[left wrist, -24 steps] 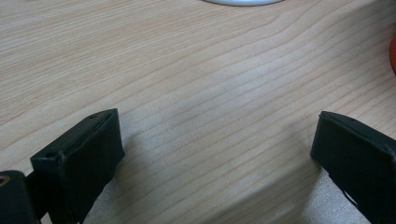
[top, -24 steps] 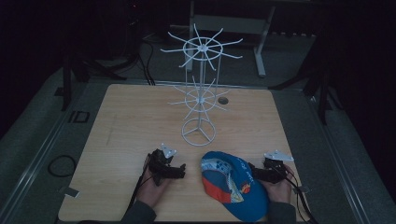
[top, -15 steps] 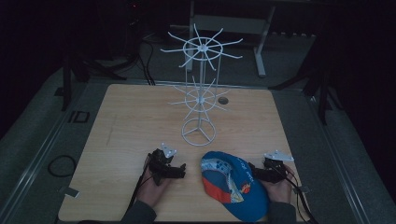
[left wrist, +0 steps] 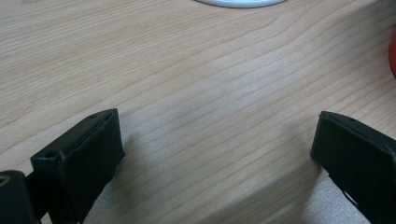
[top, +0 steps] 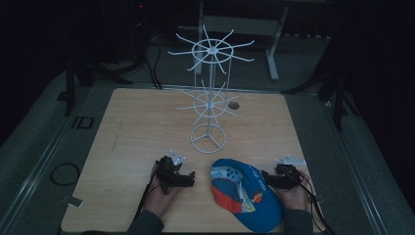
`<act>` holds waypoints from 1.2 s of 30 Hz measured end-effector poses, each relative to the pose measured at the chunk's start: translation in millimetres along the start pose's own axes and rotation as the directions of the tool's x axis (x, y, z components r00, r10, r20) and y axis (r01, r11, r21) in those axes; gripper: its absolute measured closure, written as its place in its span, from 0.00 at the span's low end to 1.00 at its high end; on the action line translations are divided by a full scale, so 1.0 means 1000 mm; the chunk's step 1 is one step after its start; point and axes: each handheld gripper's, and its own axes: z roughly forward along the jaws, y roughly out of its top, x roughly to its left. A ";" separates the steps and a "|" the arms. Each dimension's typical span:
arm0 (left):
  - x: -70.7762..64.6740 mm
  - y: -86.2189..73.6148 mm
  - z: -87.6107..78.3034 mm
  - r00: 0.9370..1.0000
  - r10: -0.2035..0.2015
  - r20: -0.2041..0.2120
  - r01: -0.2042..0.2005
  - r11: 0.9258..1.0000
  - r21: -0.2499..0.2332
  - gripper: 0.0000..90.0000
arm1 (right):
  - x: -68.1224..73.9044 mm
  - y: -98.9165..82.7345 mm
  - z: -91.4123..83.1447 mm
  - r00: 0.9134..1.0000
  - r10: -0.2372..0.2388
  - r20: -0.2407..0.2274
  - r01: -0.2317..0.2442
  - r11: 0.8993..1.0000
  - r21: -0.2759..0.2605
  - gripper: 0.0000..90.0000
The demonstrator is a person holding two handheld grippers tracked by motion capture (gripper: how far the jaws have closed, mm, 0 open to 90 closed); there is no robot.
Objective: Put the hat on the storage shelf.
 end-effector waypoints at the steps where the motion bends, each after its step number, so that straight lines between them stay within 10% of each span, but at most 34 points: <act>1: 0.000 0.000 0.000 1.000 0.000 0.000 0.000 1.000 0.000 0.03 | 0.002 0.002 -0.003 1.000 -0.028 0.004 0.028 1.000 -0.001 0.33; 10: 0.000 0.000 0.000 1.000 0.000 0.000 0.000 1.000 0.000 0.03 | 0.009 0.012 -0.027 0.994 -0.107 -0.011 0.107 0.994 -0.031 0.36; 36: 0.000 0.000 0.000 1.000 -0.002 0.000 0.002 1.000 -0.002 0.03 | 0.023 0.035 -0.062 0.983 -0.129 -0.131 0.126 0.992 -0.030 0.39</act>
